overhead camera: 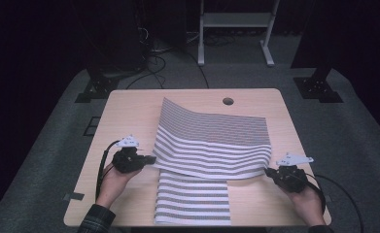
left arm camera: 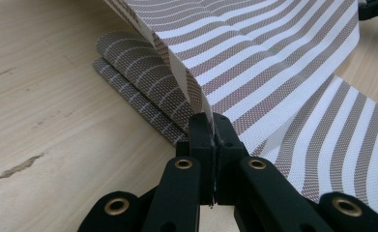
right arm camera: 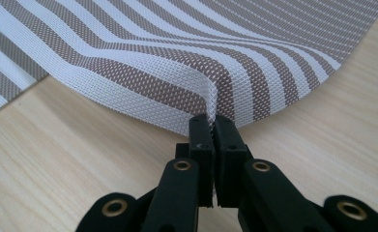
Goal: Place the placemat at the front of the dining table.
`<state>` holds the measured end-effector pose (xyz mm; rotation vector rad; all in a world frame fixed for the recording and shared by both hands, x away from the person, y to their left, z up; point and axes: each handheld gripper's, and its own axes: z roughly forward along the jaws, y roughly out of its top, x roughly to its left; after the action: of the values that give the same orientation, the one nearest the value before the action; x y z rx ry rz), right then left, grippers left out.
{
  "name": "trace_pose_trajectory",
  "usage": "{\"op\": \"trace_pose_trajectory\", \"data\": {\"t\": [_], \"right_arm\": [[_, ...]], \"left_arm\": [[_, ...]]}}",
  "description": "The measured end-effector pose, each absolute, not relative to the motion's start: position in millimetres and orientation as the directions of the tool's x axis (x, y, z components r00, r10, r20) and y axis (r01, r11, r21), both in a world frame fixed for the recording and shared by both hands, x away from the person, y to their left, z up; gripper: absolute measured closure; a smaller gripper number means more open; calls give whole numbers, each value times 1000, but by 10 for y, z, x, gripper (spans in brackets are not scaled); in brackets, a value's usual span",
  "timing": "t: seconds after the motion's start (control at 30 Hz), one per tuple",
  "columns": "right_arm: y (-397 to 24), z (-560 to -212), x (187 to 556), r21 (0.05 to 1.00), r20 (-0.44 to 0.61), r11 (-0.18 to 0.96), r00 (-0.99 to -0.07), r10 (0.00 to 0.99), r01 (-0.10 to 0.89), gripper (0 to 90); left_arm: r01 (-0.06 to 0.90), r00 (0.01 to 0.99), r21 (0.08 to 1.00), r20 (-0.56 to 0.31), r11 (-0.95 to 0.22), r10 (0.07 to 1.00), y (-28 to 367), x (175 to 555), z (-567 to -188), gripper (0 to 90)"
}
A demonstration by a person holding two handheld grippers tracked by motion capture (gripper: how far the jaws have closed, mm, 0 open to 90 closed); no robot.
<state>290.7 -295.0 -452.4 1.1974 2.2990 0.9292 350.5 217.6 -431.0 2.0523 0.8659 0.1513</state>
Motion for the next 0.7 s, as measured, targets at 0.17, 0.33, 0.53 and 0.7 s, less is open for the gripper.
{"op": "trace_pose_trajectory", "data": {"t": [0.17,0.33,0.53,0.7], "right_arm": [[-2892,-4482,2985,716,-45,423,-567,822,556,878],[-2862,-4444,3102,725,-45,413,-561,827,551,878],[-2834,-4391,3266,736,-46,403,-554,831,544,879],[-2811,-4324,3396,750,-49,396,-552,833,531,879]], "left_arm": [[521,741,776,-203,-357,640,2217,3523,-4296,896],[517,736,781,-196,-351,647,2238,3575,-4284,896],[519,728,787,-201,-335,655,2265,3665,-4273,896],[515,723,795,-202,-320,660,2291,3760,-4235,896]]}}
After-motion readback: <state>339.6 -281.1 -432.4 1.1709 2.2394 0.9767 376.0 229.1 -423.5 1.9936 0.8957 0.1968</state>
